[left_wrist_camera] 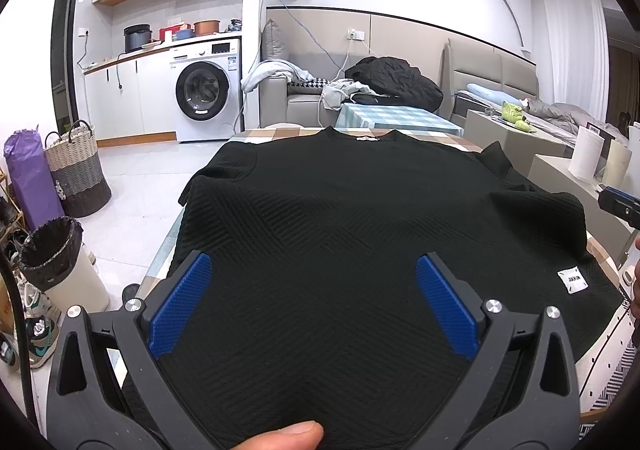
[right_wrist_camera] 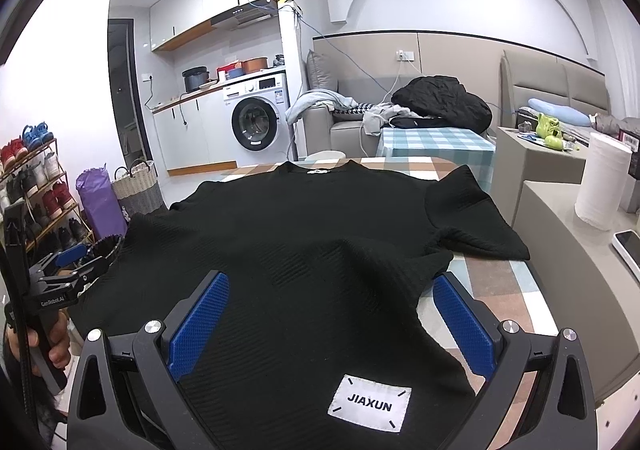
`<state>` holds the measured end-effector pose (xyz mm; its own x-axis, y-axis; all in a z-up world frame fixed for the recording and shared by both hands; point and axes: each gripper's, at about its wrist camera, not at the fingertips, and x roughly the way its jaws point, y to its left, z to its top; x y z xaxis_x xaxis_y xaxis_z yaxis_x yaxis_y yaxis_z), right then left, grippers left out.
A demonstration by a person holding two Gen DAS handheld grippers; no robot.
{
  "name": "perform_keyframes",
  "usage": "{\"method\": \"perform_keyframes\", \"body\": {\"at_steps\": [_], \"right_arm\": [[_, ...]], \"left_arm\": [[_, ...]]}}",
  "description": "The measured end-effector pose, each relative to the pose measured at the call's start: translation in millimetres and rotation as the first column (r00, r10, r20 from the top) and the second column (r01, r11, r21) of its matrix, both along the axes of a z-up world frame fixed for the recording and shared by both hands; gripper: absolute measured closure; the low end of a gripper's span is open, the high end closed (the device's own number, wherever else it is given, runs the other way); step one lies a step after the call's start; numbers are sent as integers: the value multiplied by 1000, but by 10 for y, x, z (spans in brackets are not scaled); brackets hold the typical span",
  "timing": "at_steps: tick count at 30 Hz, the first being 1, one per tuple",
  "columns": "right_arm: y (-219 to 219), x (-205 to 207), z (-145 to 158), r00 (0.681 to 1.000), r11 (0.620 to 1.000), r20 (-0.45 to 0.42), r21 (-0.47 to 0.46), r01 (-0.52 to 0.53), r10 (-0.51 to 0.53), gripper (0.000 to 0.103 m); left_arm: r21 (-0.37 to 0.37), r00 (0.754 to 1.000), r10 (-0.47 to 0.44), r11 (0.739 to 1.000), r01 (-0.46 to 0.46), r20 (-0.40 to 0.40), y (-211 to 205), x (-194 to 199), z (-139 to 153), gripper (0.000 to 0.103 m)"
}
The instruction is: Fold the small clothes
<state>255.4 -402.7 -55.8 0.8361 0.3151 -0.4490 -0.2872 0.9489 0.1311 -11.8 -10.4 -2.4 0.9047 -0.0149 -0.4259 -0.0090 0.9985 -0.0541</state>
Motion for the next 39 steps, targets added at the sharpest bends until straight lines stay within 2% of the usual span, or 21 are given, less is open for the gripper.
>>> {"method": "perform_keyframes", "body": {"at_steps": [13, 17, 21, 25, 29, 32, 33, 36, 39], "right_arm": [[-65, 44, -21, 999, 999, -31, 31, 14, -13, 0], [-95, 92, 0, 998, 998, -65, 55, 24, -21, 0], [-149, 218, 29, 995, 996, -103, 87, 22, -13, 0], [-186, 317, 55, 992, 996, -104, 53, 74, -68, 0], [-265, 469, 86, 987, 993, -126, 54, 107, -100, 0], [-422, 640, 110, 980, 985, -158, 97, 140, -123, 0], [-500, 740, 103, 974, 981, -189, 125, 148, -123, 0], [-692, 942, 59, 958, 965, -248, 180, 191, -143, 0], [-934, 1137, 1, 937, 945, -292, 202, 257, -192, 9]], "left_arm": [[-3, 997, 26, 1000, -26, -76, 168, 172, -44, 1], [-37, 995, 31, 999, -35, -94, 247, 238, -39, 1], [-27, 991, 71, 997, -75, -114, 389, 317, 10, 1], [9, 983, 125, 992, -125, -135, 548, 442, 48, 1], [-11, 978, 151, 988, -154, -146, 739, 589, 100, 1], [-17, 975, 161, 986, -165, -156, 822, 705, 143, 1], [-60, 975, 152, 985, -164, -164, 866, 794, 113, 1], [-87, 971, 127, 985, -147, -202, 930, 1012, 114, 1], [-104, 976, 96, 988, -118, -193, 958, 1200, 117, 5]]}}
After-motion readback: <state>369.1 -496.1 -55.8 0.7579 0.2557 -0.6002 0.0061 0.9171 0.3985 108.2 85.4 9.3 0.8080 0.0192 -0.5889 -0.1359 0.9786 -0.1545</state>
